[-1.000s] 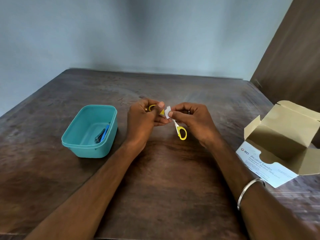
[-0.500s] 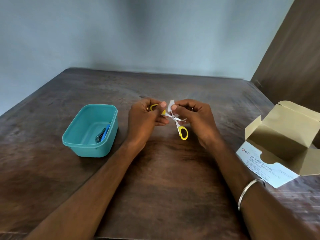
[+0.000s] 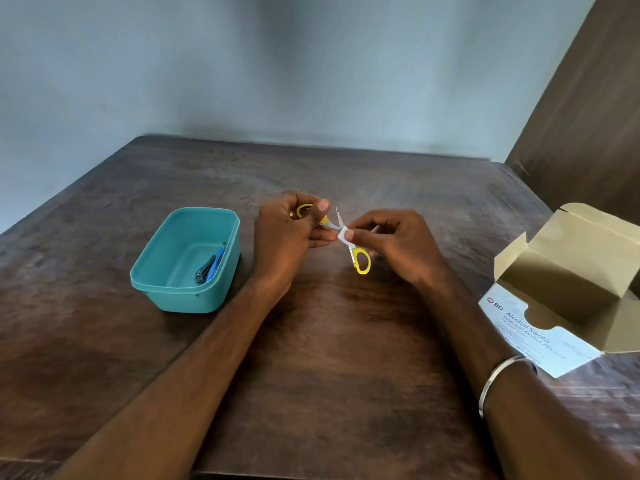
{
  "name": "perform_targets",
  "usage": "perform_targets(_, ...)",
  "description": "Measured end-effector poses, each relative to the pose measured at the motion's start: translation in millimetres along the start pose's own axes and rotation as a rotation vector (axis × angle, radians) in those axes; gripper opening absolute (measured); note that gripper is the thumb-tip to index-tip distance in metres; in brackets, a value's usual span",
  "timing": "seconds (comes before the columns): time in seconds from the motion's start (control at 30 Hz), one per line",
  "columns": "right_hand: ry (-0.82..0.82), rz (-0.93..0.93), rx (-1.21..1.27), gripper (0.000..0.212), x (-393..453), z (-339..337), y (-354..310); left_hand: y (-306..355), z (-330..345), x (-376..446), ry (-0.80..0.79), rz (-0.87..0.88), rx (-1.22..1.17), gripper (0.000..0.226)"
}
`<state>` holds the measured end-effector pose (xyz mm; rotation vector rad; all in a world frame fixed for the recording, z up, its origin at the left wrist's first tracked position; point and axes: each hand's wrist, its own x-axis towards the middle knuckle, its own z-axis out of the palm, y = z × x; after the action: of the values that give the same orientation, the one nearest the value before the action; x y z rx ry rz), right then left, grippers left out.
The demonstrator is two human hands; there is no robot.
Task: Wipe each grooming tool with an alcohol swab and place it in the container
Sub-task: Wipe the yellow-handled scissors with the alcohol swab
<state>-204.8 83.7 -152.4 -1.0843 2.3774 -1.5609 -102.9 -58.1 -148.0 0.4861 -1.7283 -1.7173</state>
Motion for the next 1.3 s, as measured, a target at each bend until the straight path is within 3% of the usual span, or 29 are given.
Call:
perform_targets(1.1,0.019,-0.001,0.073,0.002,1.1,-2.5,4.9,-2.7,-1.8,1.8,0.022,0.031,-0.017,0.007)
perform_targets(1.3,0.078,0.033,0.207,0.005,1.7,-3.7,1.3,-4.8,-1.3,2.6,0.002,-0.010,-0.088,0.008)
